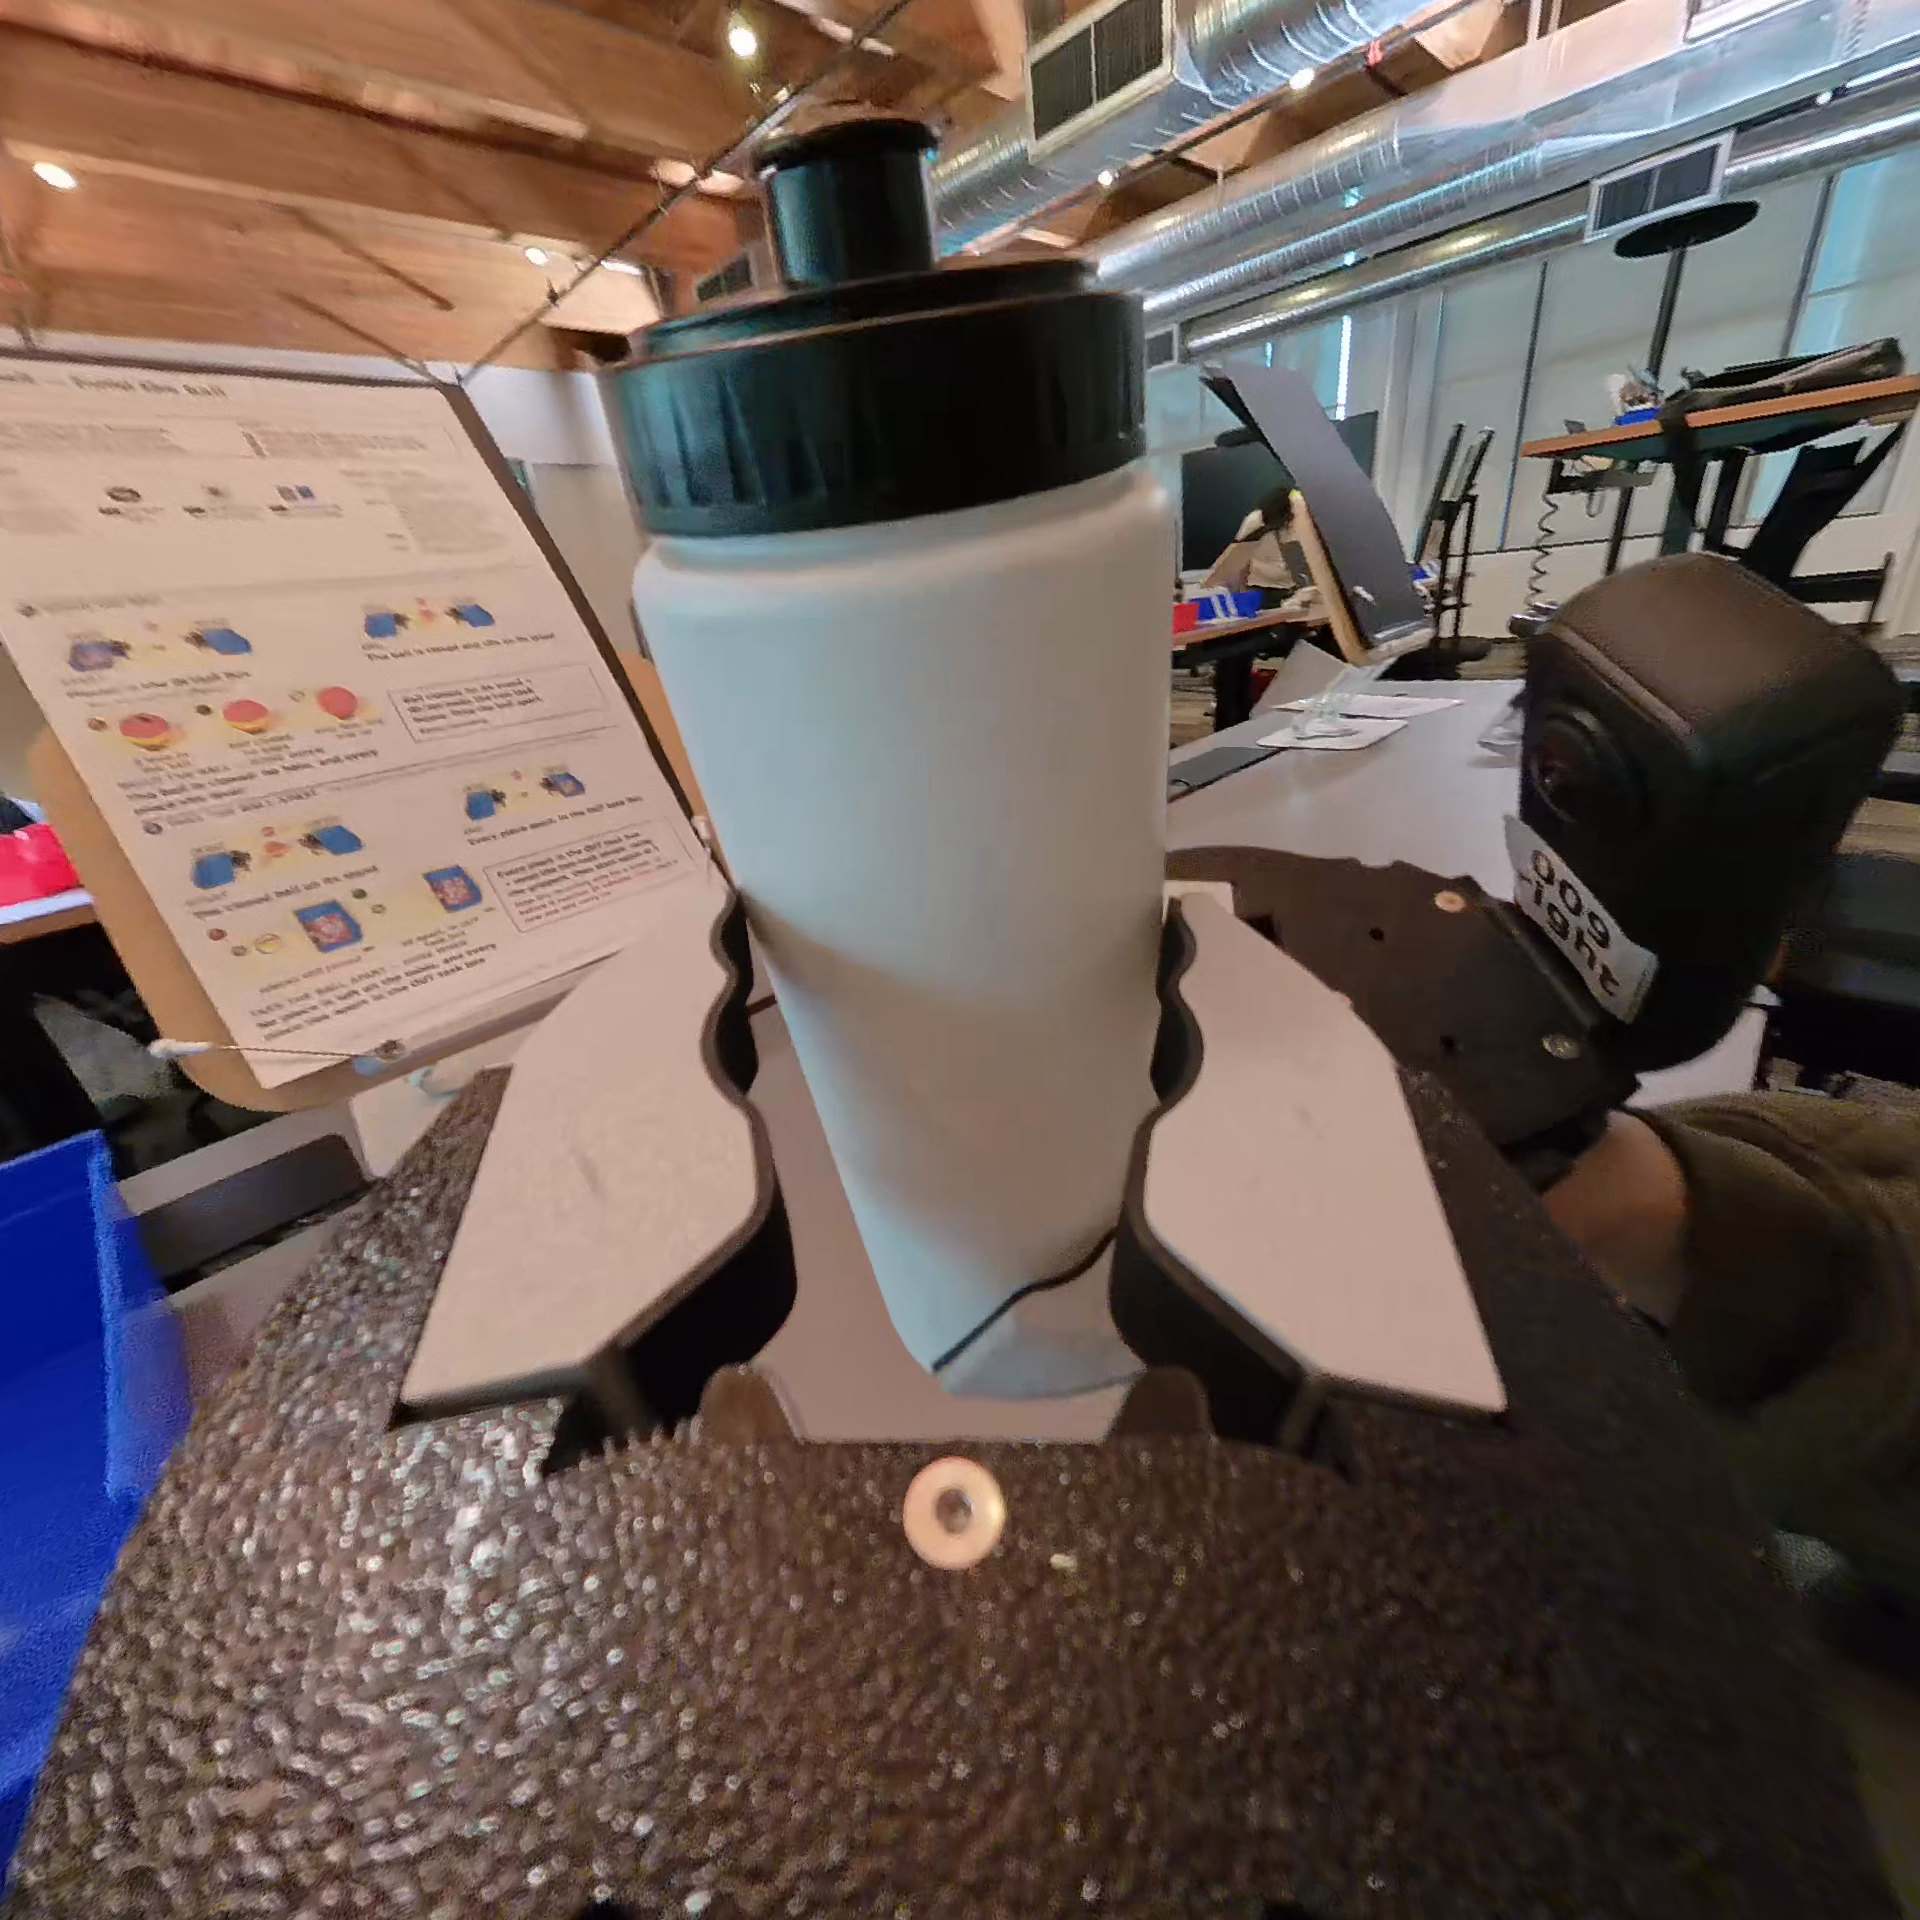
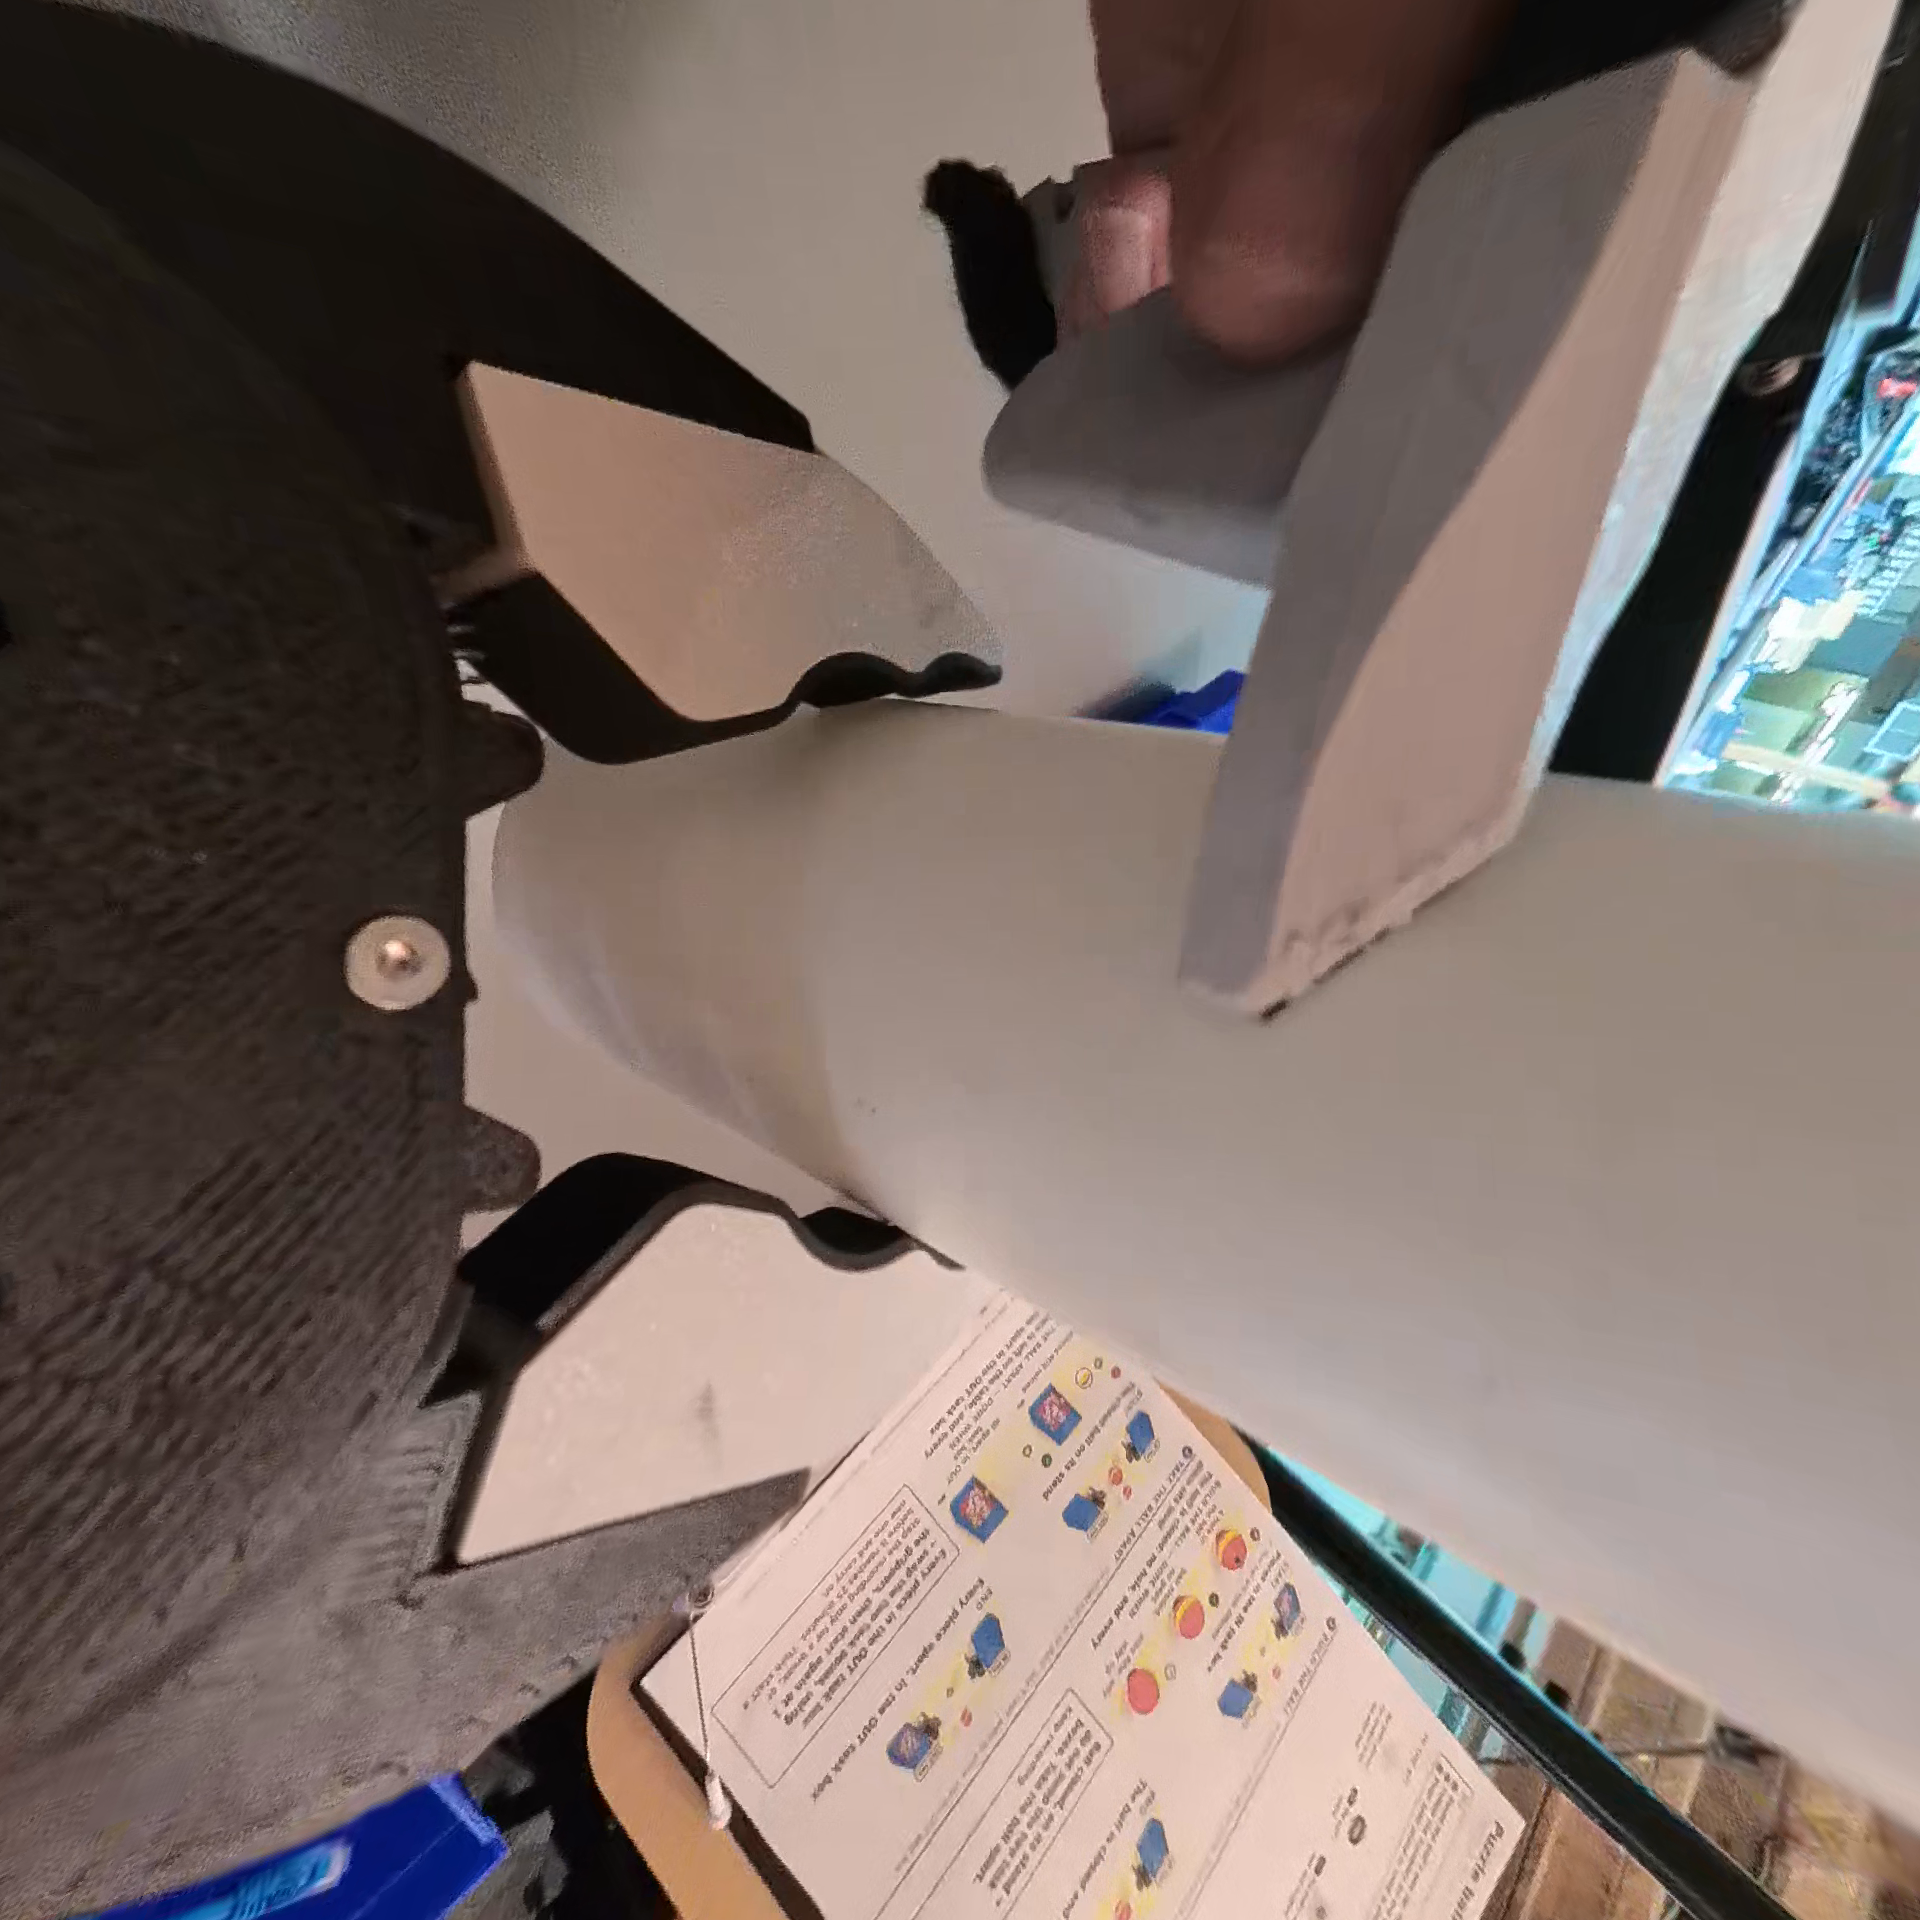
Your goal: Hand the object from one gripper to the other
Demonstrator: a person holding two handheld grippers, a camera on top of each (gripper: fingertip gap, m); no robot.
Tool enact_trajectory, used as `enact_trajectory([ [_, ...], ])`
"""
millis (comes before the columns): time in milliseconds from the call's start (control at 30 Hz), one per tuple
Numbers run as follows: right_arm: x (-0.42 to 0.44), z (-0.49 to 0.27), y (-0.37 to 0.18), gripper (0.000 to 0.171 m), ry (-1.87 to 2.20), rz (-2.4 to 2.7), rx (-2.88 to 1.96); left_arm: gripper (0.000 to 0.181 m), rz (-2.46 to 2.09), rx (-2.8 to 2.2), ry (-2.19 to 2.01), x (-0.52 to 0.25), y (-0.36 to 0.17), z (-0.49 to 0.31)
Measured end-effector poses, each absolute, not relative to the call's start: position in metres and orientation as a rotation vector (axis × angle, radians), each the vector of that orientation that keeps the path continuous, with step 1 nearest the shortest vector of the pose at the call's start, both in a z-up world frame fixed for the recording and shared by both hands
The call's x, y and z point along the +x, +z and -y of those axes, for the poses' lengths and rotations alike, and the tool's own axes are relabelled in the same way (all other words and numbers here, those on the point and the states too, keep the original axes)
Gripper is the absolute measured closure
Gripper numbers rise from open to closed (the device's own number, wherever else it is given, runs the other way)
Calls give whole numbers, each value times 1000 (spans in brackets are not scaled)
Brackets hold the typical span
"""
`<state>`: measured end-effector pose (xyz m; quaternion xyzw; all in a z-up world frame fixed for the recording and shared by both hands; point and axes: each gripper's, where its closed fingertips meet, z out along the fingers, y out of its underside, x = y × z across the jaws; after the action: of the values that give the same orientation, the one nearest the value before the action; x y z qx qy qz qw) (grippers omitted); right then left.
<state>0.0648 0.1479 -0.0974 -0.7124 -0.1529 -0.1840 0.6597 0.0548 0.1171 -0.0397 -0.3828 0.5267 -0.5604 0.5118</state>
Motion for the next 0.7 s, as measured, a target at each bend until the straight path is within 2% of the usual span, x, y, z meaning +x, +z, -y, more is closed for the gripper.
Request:
enact_trajectory([
  [33,66,-146,-96,75,-393,344,-1615,107,-1281,-915,-1365,54,-39,-117],
  [167,100,-129,-73,78,-266,154,-1607,90,-1262,-877,-1345,50,-31,-127],
  [333,222,-81,-53,78,-441,-148,-1739,106,-1210,-884,-1257,52,-31,-161],
  [500,380,-30,-71,78,-621,-526,-2058,108,-1264,-1034,-1274,69,-62,-193],
  [700,454,-1,-144,78,-607,-803,-2423,111,-1225,-1116,-1351,69,-64,-244],
])
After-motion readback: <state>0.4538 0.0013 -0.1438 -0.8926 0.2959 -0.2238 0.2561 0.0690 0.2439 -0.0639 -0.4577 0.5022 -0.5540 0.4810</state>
